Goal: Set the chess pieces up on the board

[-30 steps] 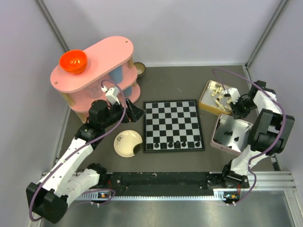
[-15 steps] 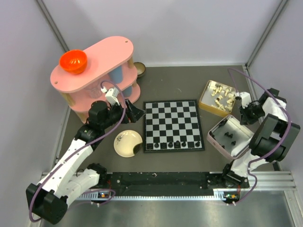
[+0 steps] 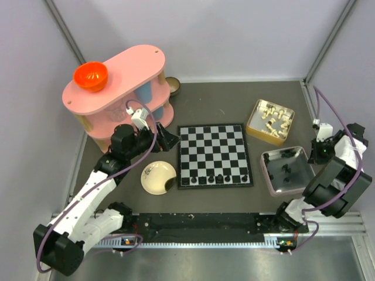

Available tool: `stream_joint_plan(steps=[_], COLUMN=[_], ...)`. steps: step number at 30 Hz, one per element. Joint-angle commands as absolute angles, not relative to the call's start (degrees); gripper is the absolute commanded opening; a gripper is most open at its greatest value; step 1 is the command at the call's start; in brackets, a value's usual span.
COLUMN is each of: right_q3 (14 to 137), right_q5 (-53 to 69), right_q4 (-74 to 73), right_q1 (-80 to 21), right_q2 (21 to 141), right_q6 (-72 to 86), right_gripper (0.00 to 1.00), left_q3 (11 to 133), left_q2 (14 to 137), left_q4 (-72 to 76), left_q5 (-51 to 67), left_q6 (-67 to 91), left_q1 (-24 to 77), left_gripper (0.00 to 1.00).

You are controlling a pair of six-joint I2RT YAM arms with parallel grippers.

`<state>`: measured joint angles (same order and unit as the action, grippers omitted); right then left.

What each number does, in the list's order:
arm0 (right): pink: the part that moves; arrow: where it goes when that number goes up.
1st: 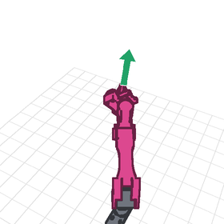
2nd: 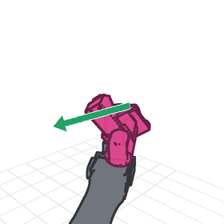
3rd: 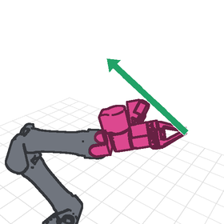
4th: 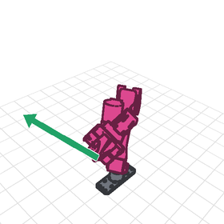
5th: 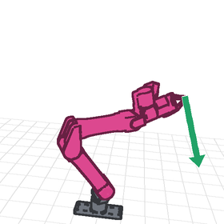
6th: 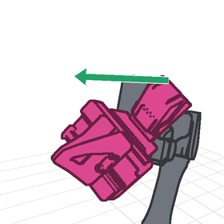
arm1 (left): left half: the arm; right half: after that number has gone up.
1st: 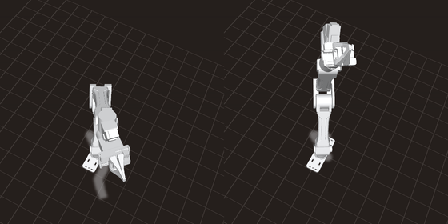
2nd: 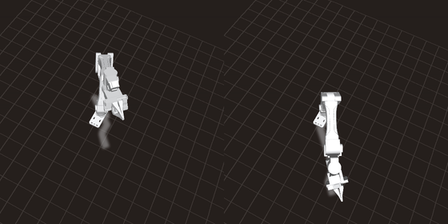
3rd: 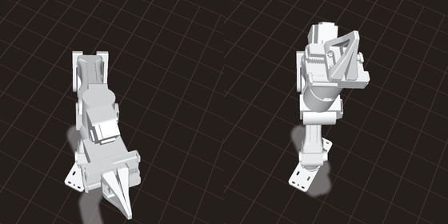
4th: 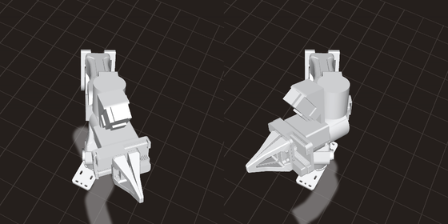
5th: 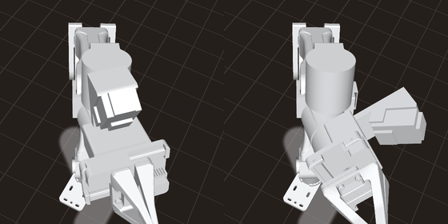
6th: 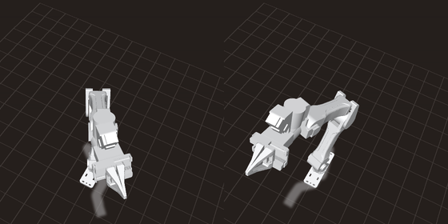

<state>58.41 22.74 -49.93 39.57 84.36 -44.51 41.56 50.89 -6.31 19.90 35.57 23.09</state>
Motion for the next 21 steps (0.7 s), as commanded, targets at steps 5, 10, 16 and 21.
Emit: stream_joint_plan(steps=[5,10,16,21], right_q3=[52.3,49.4,48.43,49.13], right_q5=[20.04,19.6,16.18,16.61], right_q4=[-42.89,-42.72,-41.66,-41.83], right_q1=[40.69,40.87,41.48,41.57], right_q2=[76.12,74.45,73.13,73.74], right_q6=[-27.87,-21.54,-18.64,-18.1], right_gripper=[0.0,0.0,0.0,0.16], left_q3=[41.92,41.92,41.66,41.66], left_q2=[51.15,51.24,50.71,50.63], left_q4=[-2.46,-2.55,-2.81,-2.99], left_q5=[20.65,20.65,20.48,20.48], left_q6=[34.28,34.19,33.93,34.01], left_q1=[23.29,23.29,23.29,23.29], left_gripper=[0.98,0.98,0.98,0.98])
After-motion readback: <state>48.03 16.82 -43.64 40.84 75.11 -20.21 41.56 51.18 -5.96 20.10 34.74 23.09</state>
